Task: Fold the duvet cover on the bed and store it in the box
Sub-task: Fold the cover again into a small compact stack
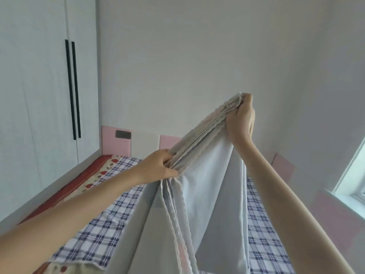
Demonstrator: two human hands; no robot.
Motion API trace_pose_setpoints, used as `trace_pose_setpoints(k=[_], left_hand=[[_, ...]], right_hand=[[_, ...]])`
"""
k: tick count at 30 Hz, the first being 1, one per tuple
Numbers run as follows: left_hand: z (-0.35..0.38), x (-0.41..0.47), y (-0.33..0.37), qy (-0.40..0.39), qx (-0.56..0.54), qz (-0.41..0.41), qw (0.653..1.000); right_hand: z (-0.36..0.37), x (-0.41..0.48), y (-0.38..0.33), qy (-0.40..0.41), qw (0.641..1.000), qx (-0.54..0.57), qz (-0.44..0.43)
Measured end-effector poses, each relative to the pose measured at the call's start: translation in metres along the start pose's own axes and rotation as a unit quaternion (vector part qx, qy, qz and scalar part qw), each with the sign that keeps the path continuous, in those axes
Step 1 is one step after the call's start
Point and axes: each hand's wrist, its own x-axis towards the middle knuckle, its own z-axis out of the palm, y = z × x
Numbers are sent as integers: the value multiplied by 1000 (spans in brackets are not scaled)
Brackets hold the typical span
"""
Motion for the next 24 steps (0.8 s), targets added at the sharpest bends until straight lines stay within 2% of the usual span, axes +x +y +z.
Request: trace_pose_setpoints(k=[4, 8, 10, 12, 14, 16, 21, 24], left_hand=[[22, -7, -19, 54, -32, -2, 998], [52, -17, -38, 42, -21, -28, 999], [72, -25, -46, 94, 29, -42, 994], [102, -30, -46, 173, 137, -80, 972], [133, -25, -34, 173, 214, -165, 947], [156, -16, -23, 185, 231, -213, 931], [165, -4, -34, 262, 204, -167, 928], [155, -5, -49, 279, 147, -83, 945]], right_hand=[[1, -5, 4, -13, 993, -37, -114], [9, -16, 10, -56, 987, -95, -117], [14, -25, 16, -77, 983, -135, -97], [17, -35, 20, -88, 980, -163, -70], [20, -42, 20, -84, 981, -164, -64], [21, -44, 14, -75, 981, -165, -68], [4, -48, -1, -65, 982, -167, -66], [-11, -49, 4, -52, 984, -163, -55]])
